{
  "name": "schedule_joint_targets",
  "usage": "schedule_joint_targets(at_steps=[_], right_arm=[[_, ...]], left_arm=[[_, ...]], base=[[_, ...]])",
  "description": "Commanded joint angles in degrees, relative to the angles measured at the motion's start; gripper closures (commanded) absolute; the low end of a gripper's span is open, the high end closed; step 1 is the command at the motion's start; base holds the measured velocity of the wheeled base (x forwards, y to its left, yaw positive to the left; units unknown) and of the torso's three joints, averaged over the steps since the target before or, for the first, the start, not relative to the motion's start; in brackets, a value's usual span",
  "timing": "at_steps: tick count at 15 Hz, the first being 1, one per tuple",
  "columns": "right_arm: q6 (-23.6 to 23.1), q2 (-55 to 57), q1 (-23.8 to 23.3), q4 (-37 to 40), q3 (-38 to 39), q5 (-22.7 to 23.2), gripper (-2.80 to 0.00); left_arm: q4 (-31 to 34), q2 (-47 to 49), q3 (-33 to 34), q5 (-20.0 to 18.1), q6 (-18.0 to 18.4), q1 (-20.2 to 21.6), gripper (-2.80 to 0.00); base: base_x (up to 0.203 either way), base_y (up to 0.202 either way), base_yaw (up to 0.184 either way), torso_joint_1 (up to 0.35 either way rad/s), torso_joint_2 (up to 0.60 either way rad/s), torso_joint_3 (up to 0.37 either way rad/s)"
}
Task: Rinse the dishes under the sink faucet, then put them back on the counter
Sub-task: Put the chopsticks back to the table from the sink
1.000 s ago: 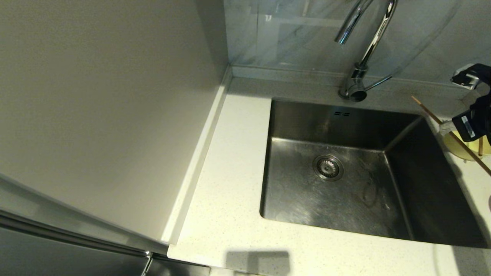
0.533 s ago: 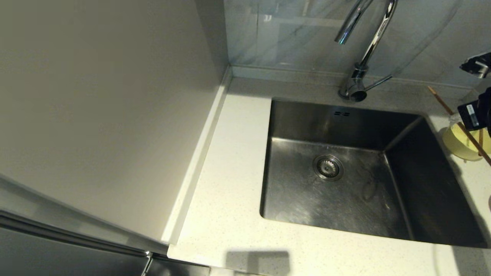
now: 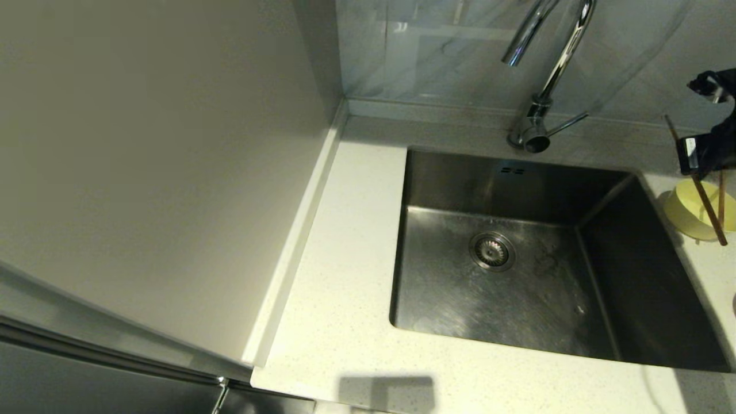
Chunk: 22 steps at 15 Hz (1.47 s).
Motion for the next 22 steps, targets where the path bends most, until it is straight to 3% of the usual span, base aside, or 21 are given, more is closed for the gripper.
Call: schedule_joint_targets(at_steps=[1,12,18,22], right_arm=[[1.34,2.97,0.15,-0.05,-1.29,-2.84,0.00],[5.27,7.52,0.15,0.04,-5.21,-17.32,0.00],[5.72,10.67,0.08,-0.21,-7.09,-17.81,0.00],[5.30,12.83,-0.02,-5.18,-7.57,-19.96,0.00]], left_arm=[[-0.01,-0.18,0.00,0.02,0.00,0.01,0.00],[-0.01,-0.18,0.00,0.02,0.00,0.01,0.00],[-0.01,-0.18,0.00,0.02,0.00,0.01,0.00],[-0.01,-0.18,0.00,0.02,0.00,0.01,0.00]], base=[[0.000,0.000,0.000,0.000,0.00,0.000],[0.000,0.000,0.000,0.000,0.00,0.000],[0.000,0.000,0.000,0.000,0.00,0.000],[0.000,0.000,0.000,0.000,0.00,0.000]])
